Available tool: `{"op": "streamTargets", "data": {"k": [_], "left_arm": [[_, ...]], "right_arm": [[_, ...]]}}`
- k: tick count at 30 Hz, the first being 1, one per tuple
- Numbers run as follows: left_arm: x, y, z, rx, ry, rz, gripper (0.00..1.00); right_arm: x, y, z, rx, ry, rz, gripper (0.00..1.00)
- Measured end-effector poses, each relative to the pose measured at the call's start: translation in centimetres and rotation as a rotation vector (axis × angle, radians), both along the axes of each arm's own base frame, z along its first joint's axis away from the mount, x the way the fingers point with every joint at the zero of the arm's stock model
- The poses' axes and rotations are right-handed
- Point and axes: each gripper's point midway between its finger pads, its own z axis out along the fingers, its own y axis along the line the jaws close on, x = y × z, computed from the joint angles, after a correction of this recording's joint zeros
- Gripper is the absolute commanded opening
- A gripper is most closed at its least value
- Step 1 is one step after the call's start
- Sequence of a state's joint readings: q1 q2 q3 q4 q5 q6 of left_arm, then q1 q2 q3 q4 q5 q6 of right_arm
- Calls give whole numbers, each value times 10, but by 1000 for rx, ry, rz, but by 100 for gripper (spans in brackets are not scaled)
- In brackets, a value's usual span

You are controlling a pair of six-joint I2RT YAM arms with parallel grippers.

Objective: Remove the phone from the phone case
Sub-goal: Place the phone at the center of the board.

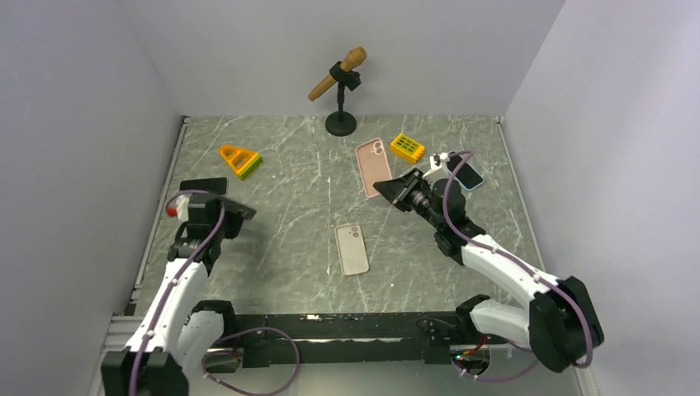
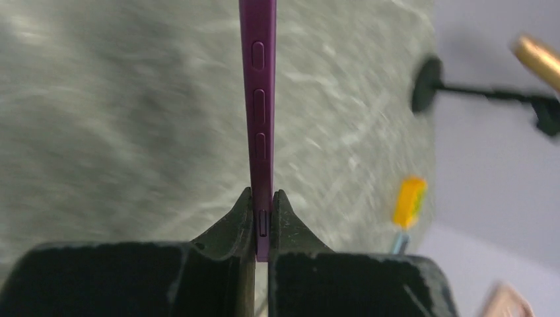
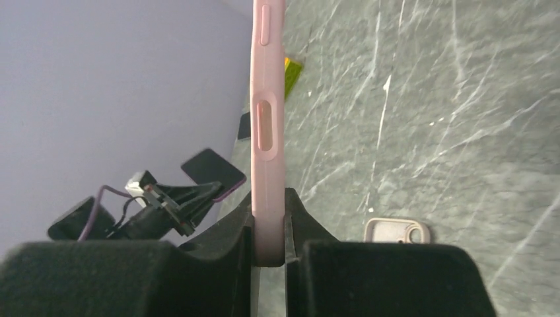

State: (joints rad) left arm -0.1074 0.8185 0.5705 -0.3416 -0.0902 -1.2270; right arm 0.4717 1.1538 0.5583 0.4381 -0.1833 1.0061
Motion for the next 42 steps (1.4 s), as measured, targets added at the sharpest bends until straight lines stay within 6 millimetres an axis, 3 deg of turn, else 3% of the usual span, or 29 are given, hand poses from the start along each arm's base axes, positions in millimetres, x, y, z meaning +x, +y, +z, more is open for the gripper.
{"op": "streamTargets", "data": {"k": [2,4,10,15,22,31,42], "left_arm": [[-5,35,-32,-12,75,122,0],[-10,60,-50,-29,111,216,0],[0,111,-66,-126,90,371,0],[14,141,-78,-138,57,417,0],[40,141,-99,-179,21,332,1],[47,145,-104,-195,-14,322,15],[60,147,-111,-269,-53,336,19]], "right_arm": [[-3,-7,9,-28,-35,-17,0],[-6,-11,9,-52,-42,-21,0],[-18,-20,2,-113,-24,-14,0],[-30,-26,15,-115,-55,-13,0],[-37,-30,23,-114,-77,-13,0],[-38,-29,14,-125,-51,1,0],[-69,-27,-48,-151,81,61,0]]}}
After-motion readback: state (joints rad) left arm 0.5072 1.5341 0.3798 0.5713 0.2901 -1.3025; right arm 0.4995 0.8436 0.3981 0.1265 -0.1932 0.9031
